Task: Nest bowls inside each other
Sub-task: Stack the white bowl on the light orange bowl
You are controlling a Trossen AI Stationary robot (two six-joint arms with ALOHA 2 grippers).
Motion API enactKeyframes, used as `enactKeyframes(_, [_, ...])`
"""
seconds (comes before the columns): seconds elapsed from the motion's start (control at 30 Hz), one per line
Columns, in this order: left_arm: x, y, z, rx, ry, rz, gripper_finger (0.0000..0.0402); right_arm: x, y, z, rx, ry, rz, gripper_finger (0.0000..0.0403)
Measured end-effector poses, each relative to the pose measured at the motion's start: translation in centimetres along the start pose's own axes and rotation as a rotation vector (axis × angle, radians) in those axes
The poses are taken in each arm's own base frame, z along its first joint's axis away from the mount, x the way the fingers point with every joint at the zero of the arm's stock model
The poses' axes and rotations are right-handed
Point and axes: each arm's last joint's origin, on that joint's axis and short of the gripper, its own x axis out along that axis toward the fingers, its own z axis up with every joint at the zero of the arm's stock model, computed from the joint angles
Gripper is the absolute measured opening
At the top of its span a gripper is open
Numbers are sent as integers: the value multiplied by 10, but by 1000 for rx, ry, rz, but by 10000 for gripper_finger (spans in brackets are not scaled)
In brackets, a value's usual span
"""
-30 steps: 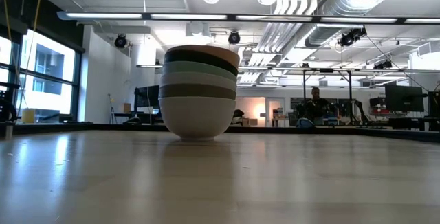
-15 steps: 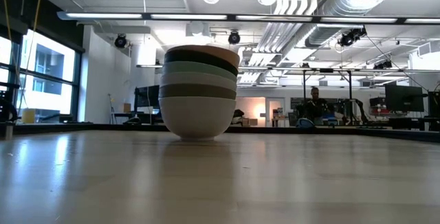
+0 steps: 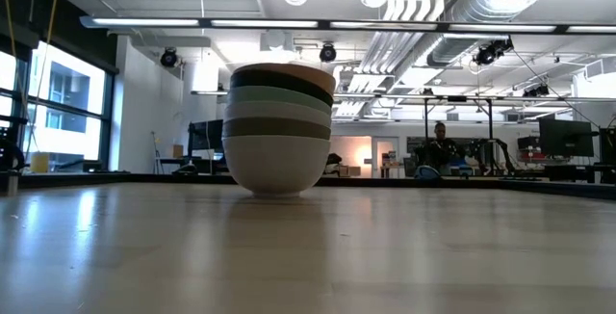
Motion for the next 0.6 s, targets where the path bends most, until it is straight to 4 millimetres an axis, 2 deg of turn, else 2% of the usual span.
enactKeyframes(0.33, [-43, 12, -4, -31, -94, 22, 207, 39, 14, 25, 31, 23, 3, 154])
enactKeyframes(0.6, [-61, 19, -7, -28, -135, 21, 207, 58, 14, 42, 71, 4, -20, 154])
